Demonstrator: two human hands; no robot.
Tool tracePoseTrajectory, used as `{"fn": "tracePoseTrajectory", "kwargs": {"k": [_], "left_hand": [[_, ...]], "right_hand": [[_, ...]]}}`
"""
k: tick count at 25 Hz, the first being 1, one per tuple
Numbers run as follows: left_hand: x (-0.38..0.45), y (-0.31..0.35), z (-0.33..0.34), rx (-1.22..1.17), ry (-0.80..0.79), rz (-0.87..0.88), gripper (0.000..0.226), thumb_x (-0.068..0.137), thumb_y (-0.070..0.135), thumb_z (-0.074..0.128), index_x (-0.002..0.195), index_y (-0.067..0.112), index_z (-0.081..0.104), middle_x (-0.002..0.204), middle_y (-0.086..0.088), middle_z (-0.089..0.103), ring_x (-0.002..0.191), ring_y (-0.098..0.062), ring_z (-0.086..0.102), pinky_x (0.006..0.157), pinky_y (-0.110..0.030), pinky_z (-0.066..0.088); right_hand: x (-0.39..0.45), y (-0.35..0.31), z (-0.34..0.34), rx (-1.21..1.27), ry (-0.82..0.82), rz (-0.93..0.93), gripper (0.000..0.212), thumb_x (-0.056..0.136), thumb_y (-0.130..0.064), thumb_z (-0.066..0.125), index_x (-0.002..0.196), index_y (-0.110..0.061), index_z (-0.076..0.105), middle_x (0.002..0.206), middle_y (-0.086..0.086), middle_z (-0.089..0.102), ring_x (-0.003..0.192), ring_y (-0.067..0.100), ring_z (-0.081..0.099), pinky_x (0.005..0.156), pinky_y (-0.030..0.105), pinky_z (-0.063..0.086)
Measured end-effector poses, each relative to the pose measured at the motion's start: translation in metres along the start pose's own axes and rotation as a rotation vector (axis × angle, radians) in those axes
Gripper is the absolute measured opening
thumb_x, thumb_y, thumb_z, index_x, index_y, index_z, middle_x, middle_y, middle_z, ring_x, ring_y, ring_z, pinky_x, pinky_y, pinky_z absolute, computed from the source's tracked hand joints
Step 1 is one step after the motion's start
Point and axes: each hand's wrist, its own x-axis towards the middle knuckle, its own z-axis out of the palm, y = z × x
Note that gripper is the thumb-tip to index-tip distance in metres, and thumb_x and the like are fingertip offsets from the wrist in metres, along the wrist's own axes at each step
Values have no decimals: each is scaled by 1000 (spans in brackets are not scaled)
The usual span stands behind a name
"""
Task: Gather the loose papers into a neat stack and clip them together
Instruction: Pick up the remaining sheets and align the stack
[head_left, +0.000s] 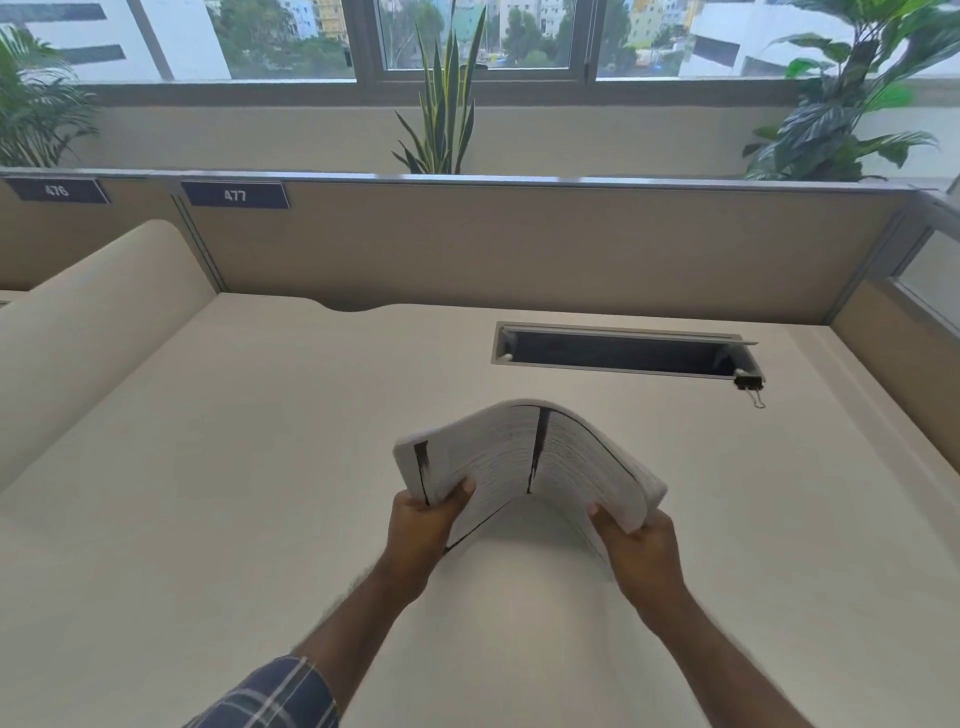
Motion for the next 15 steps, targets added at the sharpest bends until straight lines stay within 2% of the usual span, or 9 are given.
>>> {"fn": "tracePoseTrajectory", "kwargs": {"k": [1,3,5,7,9,11,13,15], "left_hand": [[-1,-4,-1,-5,30,-2,8,82,17,80,89,21,78,96,-6,79,98,-31,73,85,-47,60],[-1,-7,-2,-15,82,27,10,82,17,81,91,20,77,97,-6,79,97,-30,73,85,-49,60],[-2,-8,-3,-8,92,32,9,83,18,79,91,21,76,95,-4,79,92,-27,73,81,-47,60],[-5,-10,-1,-5,112,0,8,85,16,77,87,23,73,90,-3,77,88,-27,72,76,-45,60],[-7,-16,-2,25,175,17,9,85,17,77,81,23,73,82,-2,75,79,-25,70,68,-39,59],[-10,-17,0,43,213,29,9,84,18,78,77,18,73,72,-2,70,67,-24,62,59,-34,51],[-12,-21,1,49,219,3,11,84,19,78,78,13,72,71,-4,66,67,-23,58,58,-36,49],[-17,-20,3,53,234,22,15,86,15,76,74,22,70,73,-2,67,68,-21,60,62,-37,52]], "right_hand": [[-1,6,2,-7,6,7,16,89,-10,68,74,-12,68,81,33,69,64,29,62,63,43,53],[-1,9,3,6,40,-15,22,90,-12,67,73,3,65,71,36,62,61,20,53,59,35,44],[0,12,3,-17,34,-51,31,91,-14,66,74,12,60,55,24,50,58,16,45,54,29,38],[-3,16,5,-48,-15,-17,33,92,-14,65,67,6,57,55,10,45,54,17,42,48,28,36],[-7,21,6,-71,-19,10,37,92,-15,64,60,1,51,53,5,41,52,17,38,47,28,34],[-8,24,6,-104,13,2,40,91,-15,65,58,-1,48,50,1,39,48,15,35,49,28,31],[-10,26,7,-135,9,16,43,91,-15,64,53,-10,43,45,-8,36,45,12,32,47,27,29],[-14,26,6,-153,10,-2,47,91,-15,63,52,-17,38,41,-10,33,43,10,31,44,24,28]]}}
